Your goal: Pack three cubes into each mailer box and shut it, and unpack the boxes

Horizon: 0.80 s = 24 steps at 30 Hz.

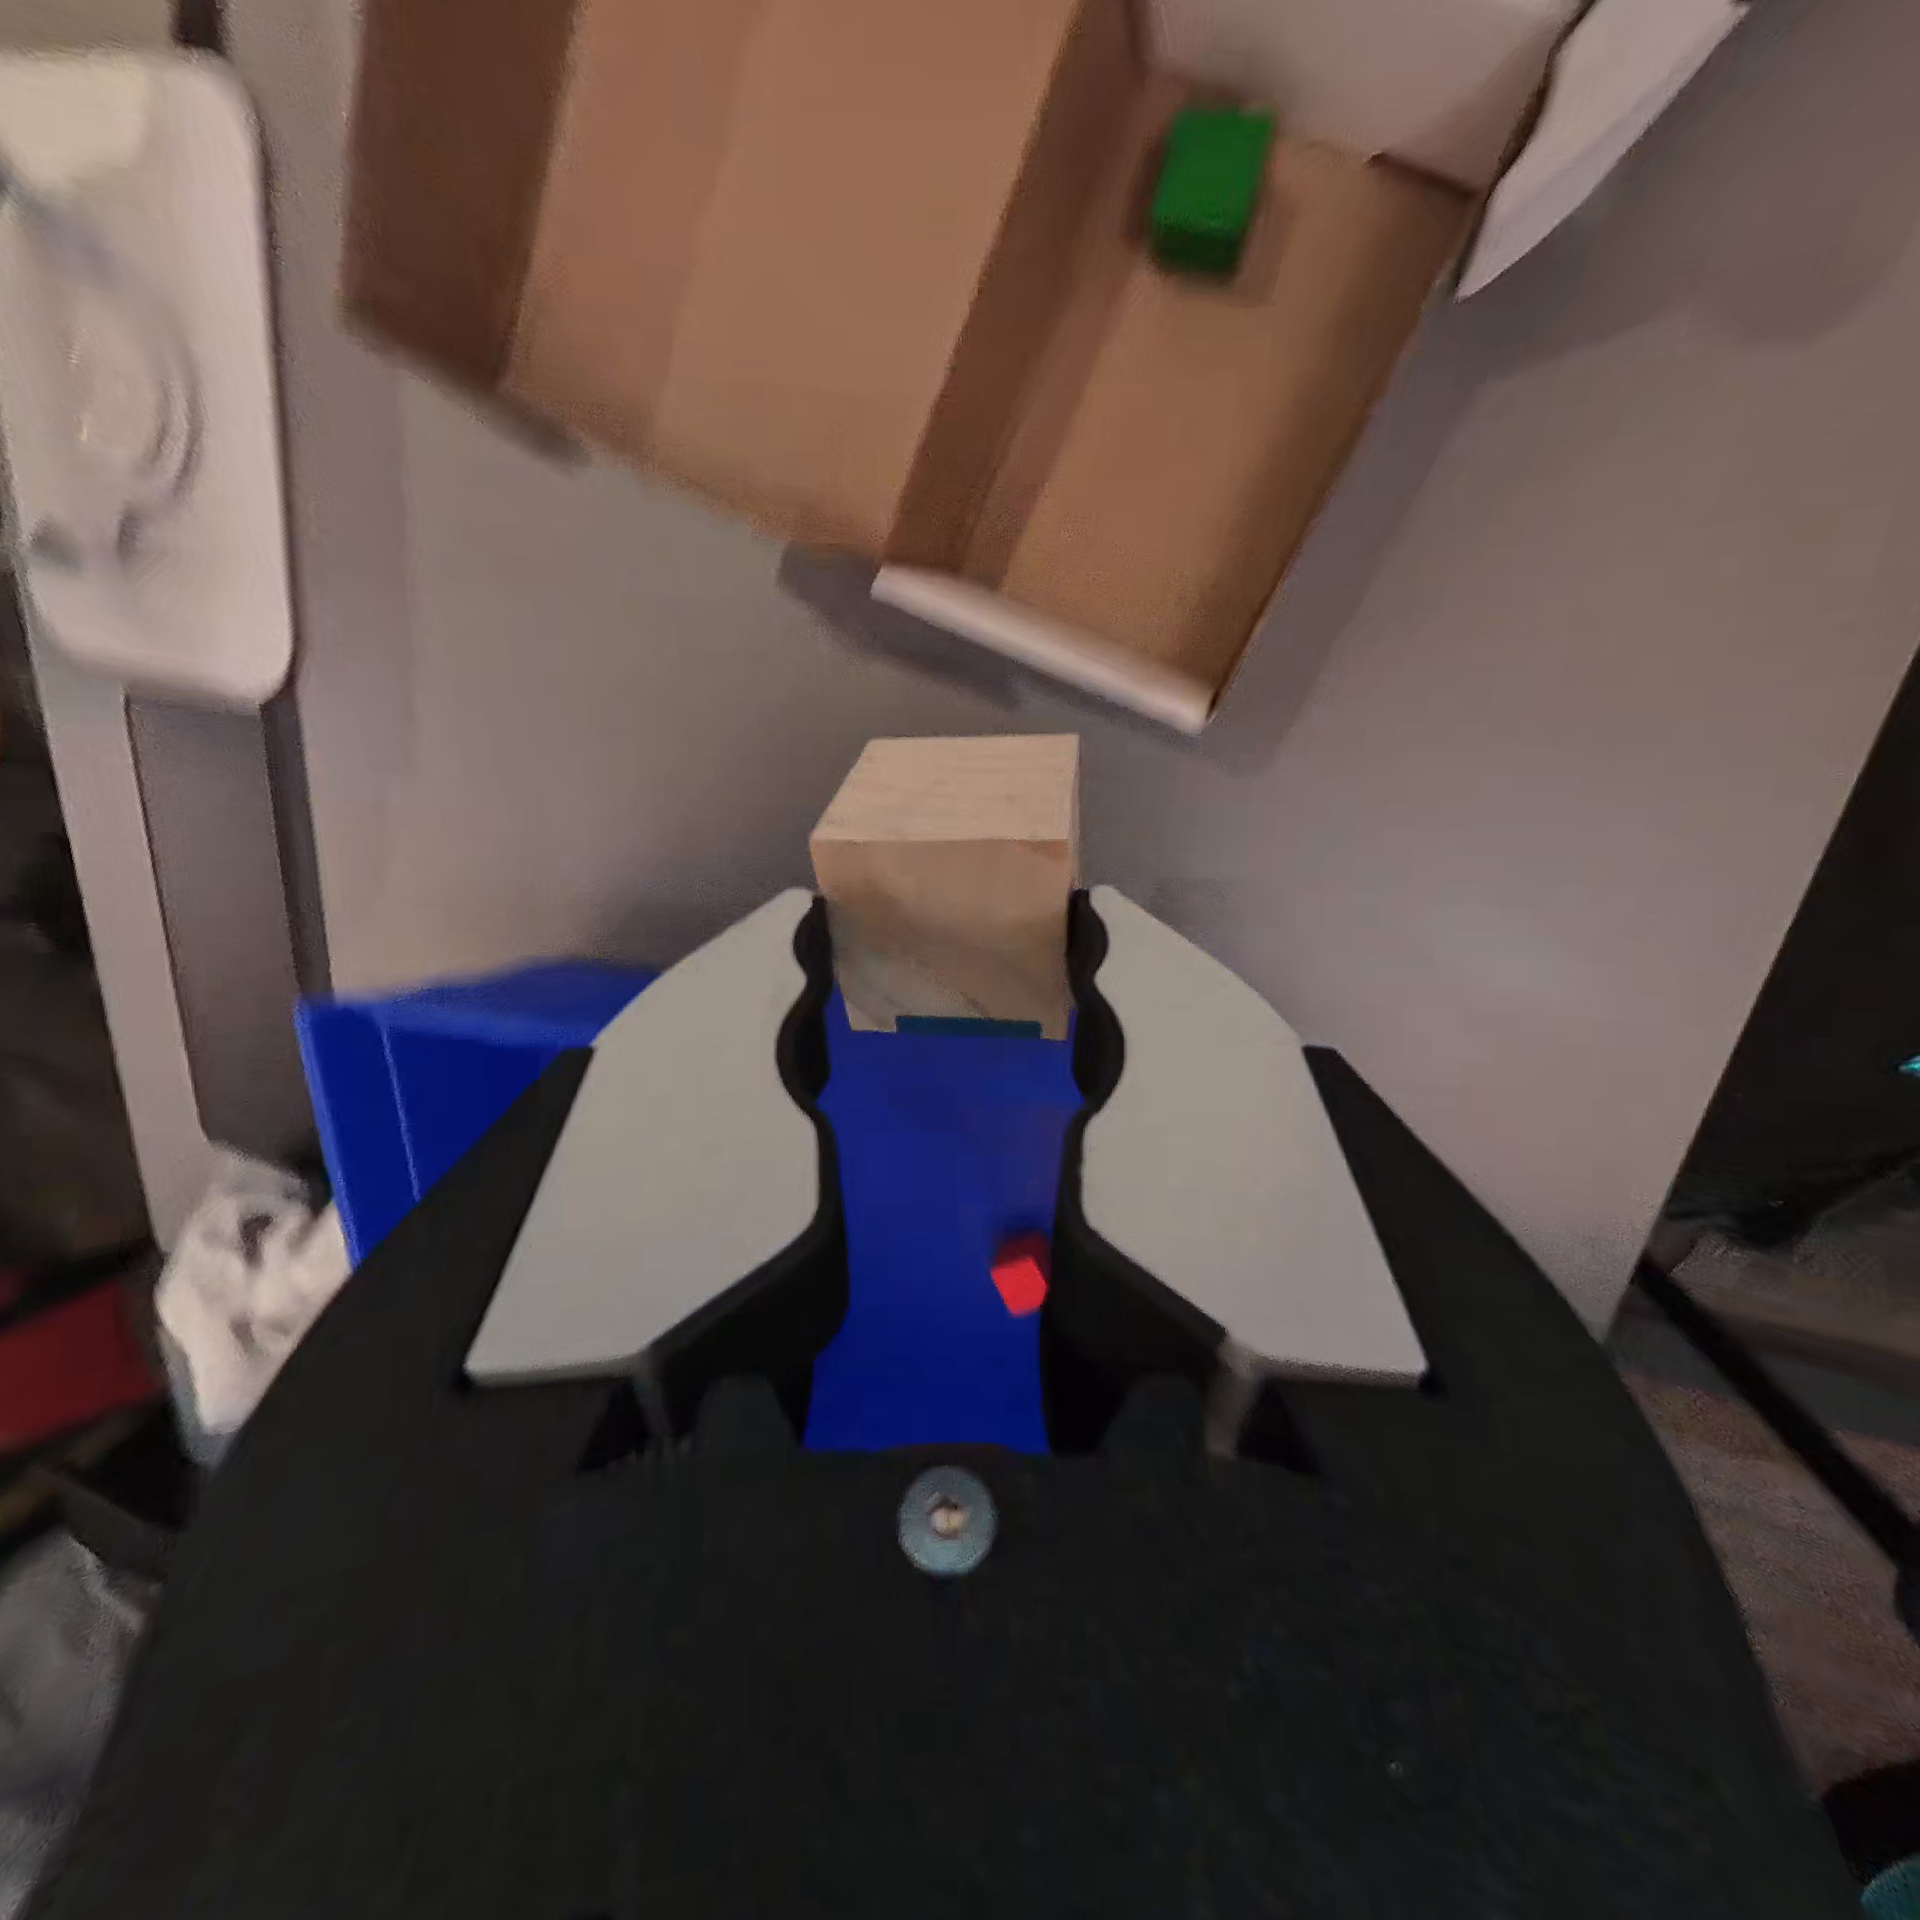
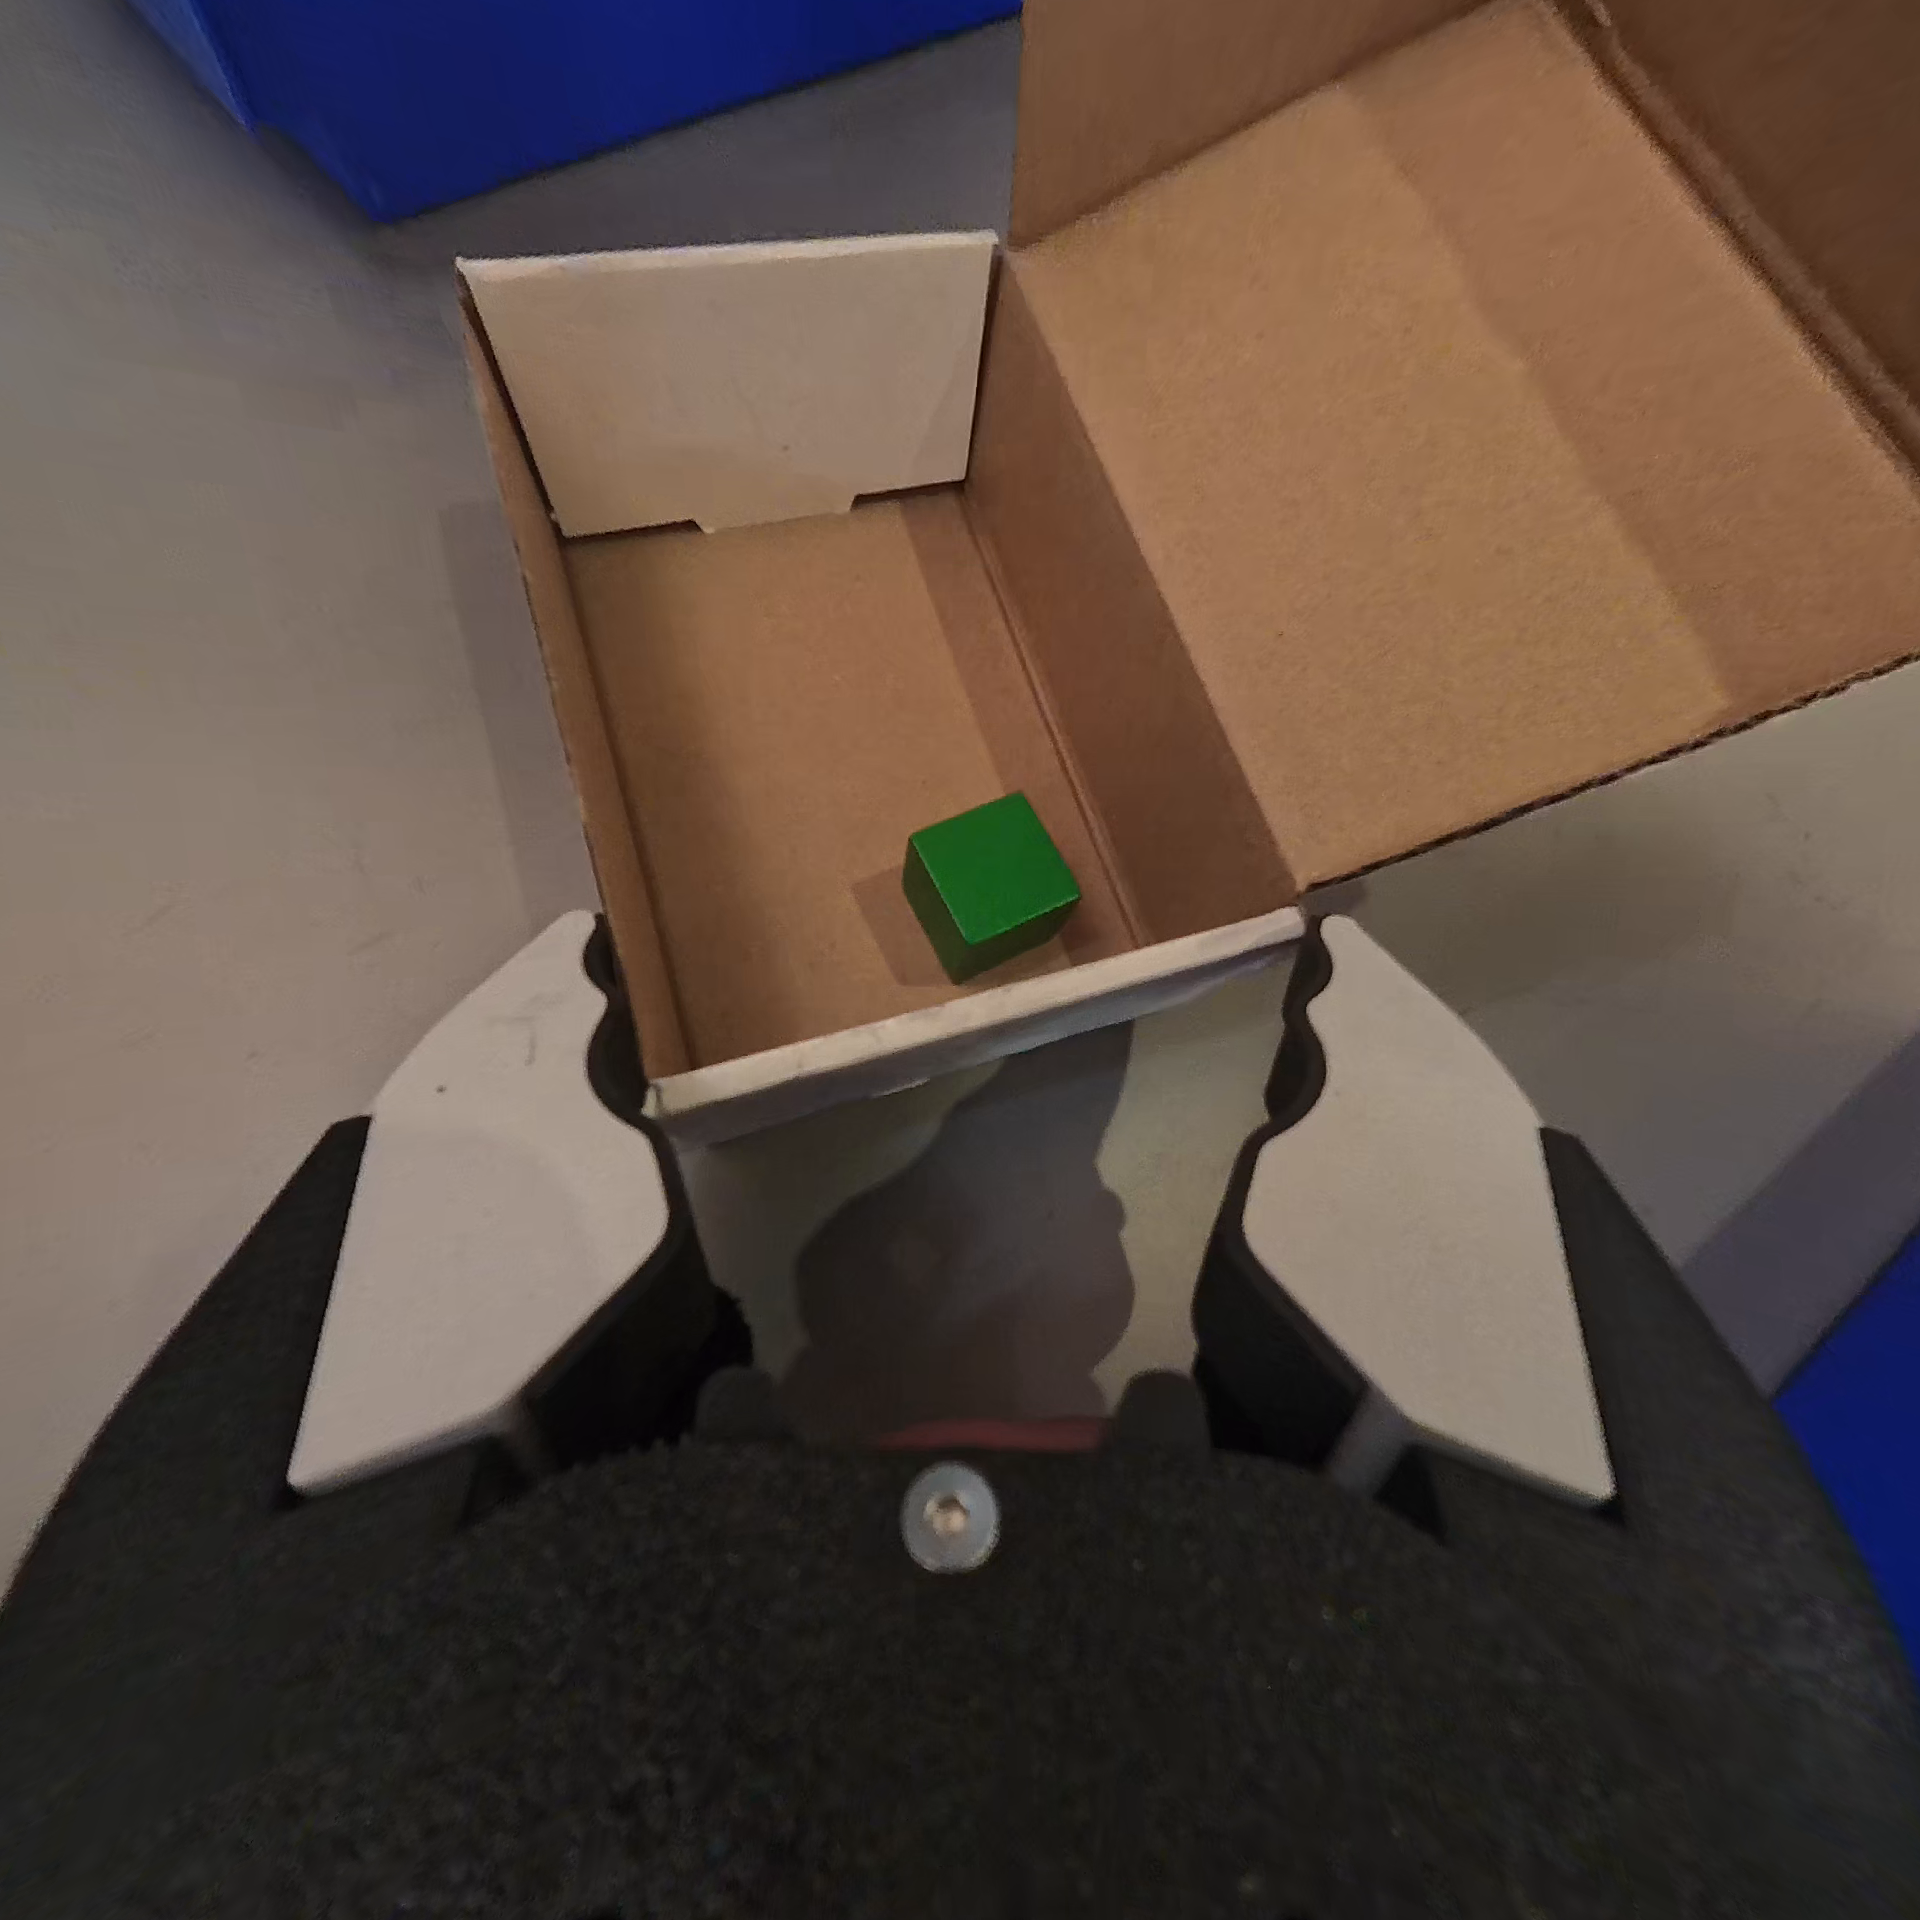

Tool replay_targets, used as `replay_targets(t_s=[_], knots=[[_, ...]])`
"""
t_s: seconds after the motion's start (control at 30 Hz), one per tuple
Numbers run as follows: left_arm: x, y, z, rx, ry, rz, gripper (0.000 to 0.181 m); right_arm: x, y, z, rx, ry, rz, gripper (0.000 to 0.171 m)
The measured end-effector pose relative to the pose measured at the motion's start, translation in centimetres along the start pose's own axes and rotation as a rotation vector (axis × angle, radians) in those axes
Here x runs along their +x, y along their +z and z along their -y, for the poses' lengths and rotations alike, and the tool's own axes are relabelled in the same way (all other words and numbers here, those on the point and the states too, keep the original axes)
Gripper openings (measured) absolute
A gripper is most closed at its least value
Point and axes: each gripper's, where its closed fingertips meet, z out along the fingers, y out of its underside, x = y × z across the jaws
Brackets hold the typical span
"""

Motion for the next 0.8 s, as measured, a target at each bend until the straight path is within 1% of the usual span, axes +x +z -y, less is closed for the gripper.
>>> replay_targets(t_s=[0.1,0.17,0.27,0.33,0.4,0.5,0.63,0.7,0.8], knots=[[1.2,4.4,4.3,-0.044,0.103,-0.056,0.043,0.0,0.0,0.0,0.006,0.001,-0.001,0.118],[1.9,7.5,5.9,-0.09,0.136,-0.111,0.043,0.0,0.0,0.0,0.006,0.001,0.0,0.118],[2.2,11.2,6.2,-0.201,0.18,-0.141,0.043,0.0,0.0,0.0,0.012,0.0,0.001,0.118],[2.1,12.7,5.6,-0.277,0.191,-0.143,0.043,0.0,0.0,0.0,0.013,0.001,0.001,0.118],[2.5,13.7,5.5,-0.294,0.193,-0.162,0.043,0.0,0.0,0.0,0.013,0.003,0.0,0.118],[3.0,14.6,5.2,-0.317,0.208,-0.168,0.043,0.0,0.0,0.0,0.016,0.004,0.002,0.118],[3.4,14.1,5.6,-0.272,0.179,-0.178,0.044,0.0,0.0,0.1,0.021,0.001,0.009,0.118],[3.2,12.8,5.8,-0.214,0.136,-0.187,0.054,0.0,0.0,0.1,0.021,0.0,0.009,0.118],[2.0,8.7,5.3,-0.088,0.045,-0.168,0.058,0.0,0.0,0.1,0.02,0.001,0.008,0.118]])
